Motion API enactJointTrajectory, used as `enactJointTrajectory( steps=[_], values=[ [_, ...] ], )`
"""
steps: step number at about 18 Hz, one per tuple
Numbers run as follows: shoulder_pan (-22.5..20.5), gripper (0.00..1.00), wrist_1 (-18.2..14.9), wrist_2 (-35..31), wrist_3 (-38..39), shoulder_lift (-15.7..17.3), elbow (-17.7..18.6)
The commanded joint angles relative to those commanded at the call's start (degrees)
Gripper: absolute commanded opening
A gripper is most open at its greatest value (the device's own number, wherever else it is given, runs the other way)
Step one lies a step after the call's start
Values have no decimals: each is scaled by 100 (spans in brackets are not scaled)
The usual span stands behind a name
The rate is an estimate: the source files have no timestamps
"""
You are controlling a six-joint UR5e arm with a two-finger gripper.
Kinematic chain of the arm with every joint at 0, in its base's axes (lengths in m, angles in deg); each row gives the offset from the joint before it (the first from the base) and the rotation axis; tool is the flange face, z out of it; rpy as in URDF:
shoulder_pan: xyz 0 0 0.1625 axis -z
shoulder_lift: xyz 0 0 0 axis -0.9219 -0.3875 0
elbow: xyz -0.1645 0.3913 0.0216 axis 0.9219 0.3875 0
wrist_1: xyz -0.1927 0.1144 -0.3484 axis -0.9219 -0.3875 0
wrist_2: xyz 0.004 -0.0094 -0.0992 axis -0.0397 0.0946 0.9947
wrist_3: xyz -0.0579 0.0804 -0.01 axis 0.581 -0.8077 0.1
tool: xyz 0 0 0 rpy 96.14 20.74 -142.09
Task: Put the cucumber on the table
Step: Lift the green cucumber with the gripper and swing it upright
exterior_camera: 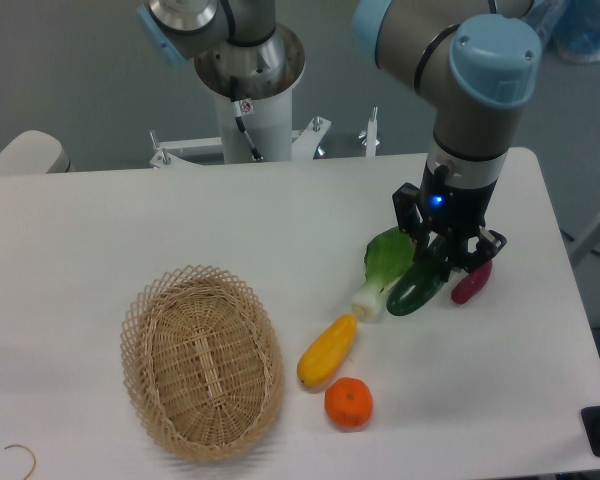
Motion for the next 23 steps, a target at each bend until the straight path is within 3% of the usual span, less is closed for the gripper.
enactJointTrajectory(
  steps=[12,19,23],
  values=[
    [97,25,255,-9,123,-26,166],
    [316,25,826,-44,632,-184,220],
    [448,26,1598,-44,984,-316,439]
  ],
)
